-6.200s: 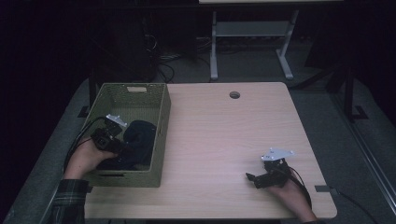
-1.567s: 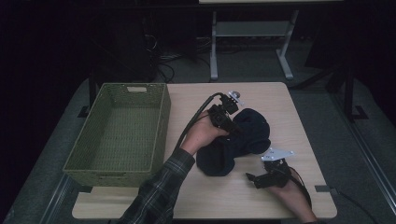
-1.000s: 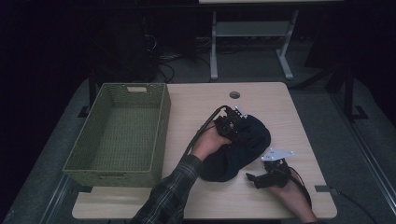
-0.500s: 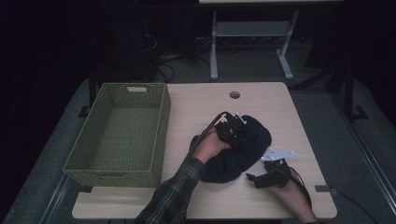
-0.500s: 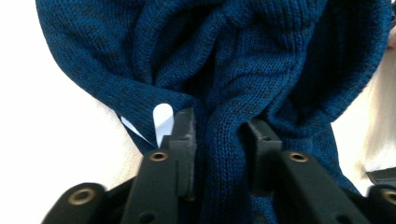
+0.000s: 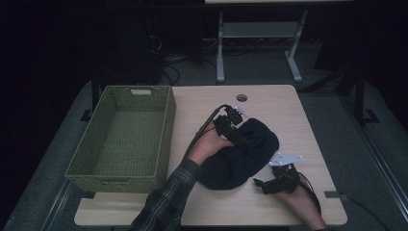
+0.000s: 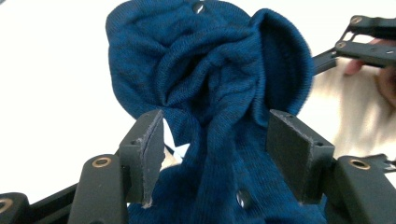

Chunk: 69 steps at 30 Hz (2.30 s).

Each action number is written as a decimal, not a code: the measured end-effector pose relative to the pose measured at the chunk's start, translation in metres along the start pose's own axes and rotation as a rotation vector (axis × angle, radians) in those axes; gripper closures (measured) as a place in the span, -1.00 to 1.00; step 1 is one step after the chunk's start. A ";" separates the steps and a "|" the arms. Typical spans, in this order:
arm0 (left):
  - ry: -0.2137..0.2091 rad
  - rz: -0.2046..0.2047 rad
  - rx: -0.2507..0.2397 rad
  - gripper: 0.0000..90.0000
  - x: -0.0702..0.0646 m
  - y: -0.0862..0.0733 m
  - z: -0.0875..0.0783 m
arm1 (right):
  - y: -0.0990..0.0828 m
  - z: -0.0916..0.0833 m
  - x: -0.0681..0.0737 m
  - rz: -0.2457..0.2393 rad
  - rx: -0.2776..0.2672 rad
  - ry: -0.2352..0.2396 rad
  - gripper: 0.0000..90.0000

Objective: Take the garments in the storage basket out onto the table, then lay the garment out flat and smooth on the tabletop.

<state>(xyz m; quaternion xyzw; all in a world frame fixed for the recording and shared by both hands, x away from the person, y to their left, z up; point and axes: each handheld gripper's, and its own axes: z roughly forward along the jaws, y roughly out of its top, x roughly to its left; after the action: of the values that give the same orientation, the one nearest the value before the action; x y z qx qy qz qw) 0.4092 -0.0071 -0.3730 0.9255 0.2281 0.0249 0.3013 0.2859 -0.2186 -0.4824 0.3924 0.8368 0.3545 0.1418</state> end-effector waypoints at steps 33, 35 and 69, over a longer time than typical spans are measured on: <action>0.015 -0.039 0.064 1.00 -0.041 -0.118 -0.015 | 0.000 0.000 0.000 -0.003 0.000 -0.001 -0.93; 0.021 -0.040 0.072 1.00 -0.042 -0.123 -0.013 | 0.000 0.000 0.000 -0.003 0.000 -0.001 -0.93; -0.034 -0.105 0.032 0.97 -0.031 -0.150 -0.003 | 0.022 -0.045 -0.028 0.008 -0.034 -0.015 -0.61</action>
<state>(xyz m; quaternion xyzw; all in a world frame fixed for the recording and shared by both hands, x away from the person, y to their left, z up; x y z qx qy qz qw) 0.3196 0.0879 -0.4526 0.9172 0.2716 -0.0106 0.2913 0.2935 -0.2517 -0.4364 0.3960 0.8281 0.3662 0.1531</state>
